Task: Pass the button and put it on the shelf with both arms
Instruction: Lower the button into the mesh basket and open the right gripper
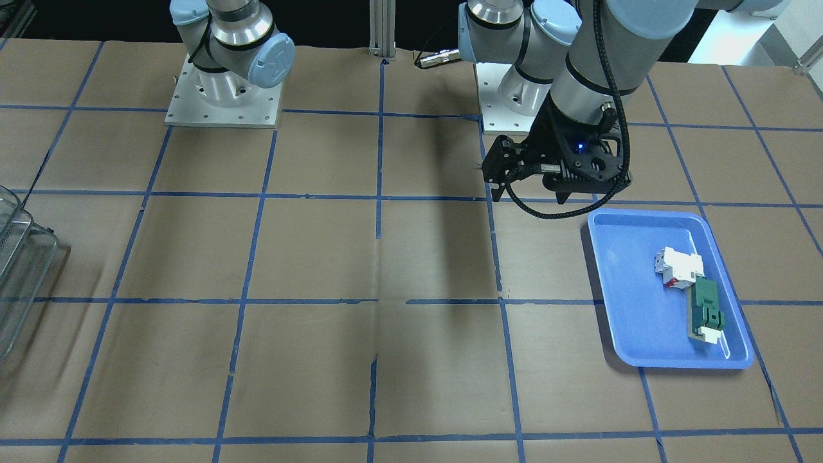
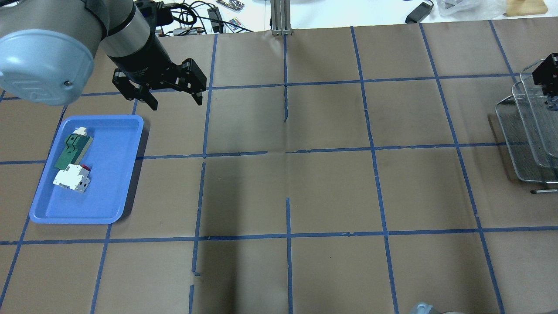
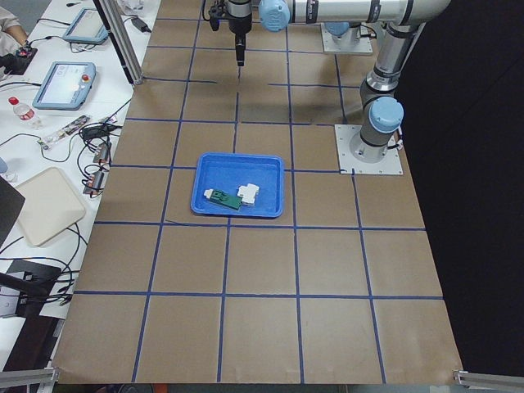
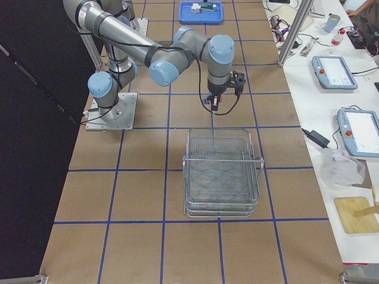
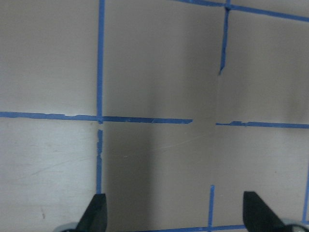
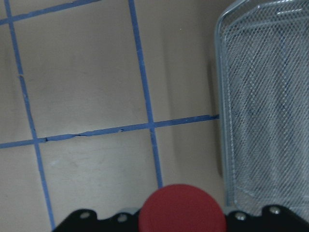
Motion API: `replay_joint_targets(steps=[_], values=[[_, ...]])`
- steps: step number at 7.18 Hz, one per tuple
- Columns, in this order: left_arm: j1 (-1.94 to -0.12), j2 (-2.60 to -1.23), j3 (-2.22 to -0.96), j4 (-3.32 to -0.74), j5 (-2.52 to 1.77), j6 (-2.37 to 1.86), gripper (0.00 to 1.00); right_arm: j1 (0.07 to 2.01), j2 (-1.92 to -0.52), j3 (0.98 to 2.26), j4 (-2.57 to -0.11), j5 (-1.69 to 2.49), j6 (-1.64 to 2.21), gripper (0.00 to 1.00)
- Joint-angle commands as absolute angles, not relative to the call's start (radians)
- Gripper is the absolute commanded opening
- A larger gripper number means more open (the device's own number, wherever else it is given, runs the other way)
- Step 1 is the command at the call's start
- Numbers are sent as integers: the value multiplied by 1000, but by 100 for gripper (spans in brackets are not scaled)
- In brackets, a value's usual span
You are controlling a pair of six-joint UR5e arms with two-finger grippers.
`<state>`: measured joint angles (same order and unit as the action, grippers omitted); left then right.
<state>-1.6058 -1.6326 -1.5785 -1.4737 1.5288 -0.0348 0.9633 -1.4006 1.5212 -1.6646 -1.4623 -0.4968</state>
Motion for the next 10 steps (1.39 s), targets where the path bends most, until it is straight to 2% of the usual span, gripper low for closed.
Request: replay_joint_targets(steps=[1, 5, 6, 7, 8, 9, 10], values=[[-1598, -1612, -1578, -1483, 1566, 71, 100, 933, -1295, 1441, -1670, -1546, -662, 0], [-1586, -1605, -1582, -1499, 1563, 127, 100, 885, -1223, 1446, -1713, -1575, -742, 0], [-1586, -1602, -1582, -1499, 1563, 127, 100, 876, -1207, 1447, -1739, -1578, -741, 5], [-1586, -1601, -1582, -1499, 1563, 126, 100, 865, -1192, 1440, -1749, -1577, -741, 18], [-1586, -1601, -1580, -1497, 1563, 127, 100, 864, -1187, 1445, -1750, -1575, -735, 48], [-1586, -1601, -1577, -1497, 1560, 126, 100, 862, -1186, 1445, -1750, -1577, -730, 69], [-1586, -1603, -1568, -1497, 1556, 127, 100, 862, -1186, 1447, -1749, -1577, -729, 72]])
